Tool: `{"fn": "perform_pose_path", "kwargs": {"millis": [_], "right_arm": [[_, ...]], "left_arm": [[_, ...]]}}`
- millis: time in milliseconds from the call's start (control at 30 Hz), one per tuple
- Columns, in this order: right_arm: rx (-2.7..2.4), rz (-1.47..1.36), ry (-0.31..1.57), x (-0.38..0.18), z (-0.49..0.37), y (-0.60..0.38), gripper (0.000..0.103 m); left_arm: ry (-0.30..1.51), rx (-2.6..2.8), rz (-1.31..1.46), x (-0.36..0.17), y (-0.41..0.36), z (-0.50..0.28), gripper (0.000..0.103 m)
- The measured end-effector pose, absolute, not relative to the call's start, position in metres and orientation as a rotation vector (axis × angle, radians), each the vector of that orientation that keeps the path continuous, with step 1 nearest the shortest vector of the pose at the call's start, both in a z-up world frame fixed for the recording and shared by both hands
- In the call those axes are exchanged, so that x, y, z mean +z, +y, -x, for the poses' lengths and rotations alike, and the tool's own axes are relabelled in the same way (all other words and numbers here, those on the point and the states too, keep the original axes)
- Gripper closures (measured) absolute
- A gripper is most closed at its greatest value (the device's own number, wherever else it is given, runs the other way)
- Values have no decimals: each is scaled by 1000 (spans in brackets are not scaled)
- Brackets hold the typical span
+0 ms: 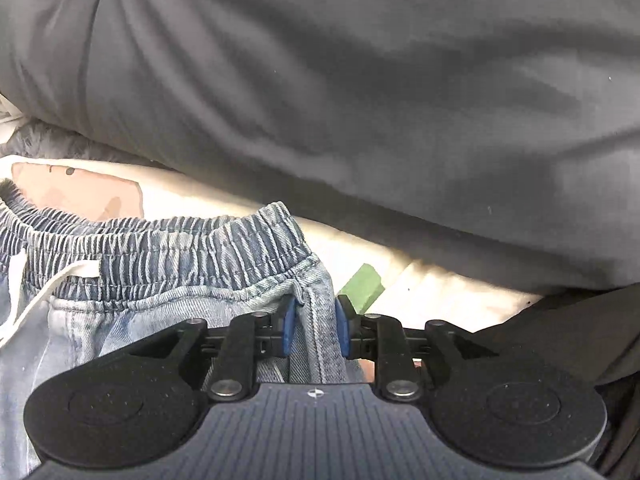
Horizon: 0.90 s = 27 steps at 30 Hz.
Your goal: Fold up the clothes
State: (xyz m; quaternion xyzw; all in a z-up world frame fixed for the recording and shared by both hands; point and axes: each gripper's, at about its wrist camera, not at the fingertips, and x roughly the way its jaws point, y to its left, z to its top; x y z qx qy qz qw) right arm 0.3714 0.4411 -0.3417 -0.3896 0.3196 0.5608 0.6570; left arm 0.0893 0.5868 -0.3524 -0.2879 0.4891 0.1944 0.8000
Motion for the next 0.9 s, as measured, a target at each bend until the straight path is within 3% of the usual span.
{"fn": "perform_pose_path", "kwargs": {"millis": [200, 333, 467, 867, 900], "right_arm": [[1266, 912, 718, -351, -366, 445, 79], [1276, 907, 742, -358, -364, 443, 86], [1257, 849, 754, -349, -369, 444, 90], [1279, 774, 649, -311, -363, 434, 91], [1278, 762, 655, -310, -364, 435, 91]], "left_arm": [[1058, 406, 586, -354, 586, -96, 74], [1067, 393, 614, -358, 585, -102, 74], [1052, 362, 590, -357, 579, -102, 87], [846, 464, 532, -295, 593, -78, 90], [838, 473, 530, -293, 595, -78, 98]]}}
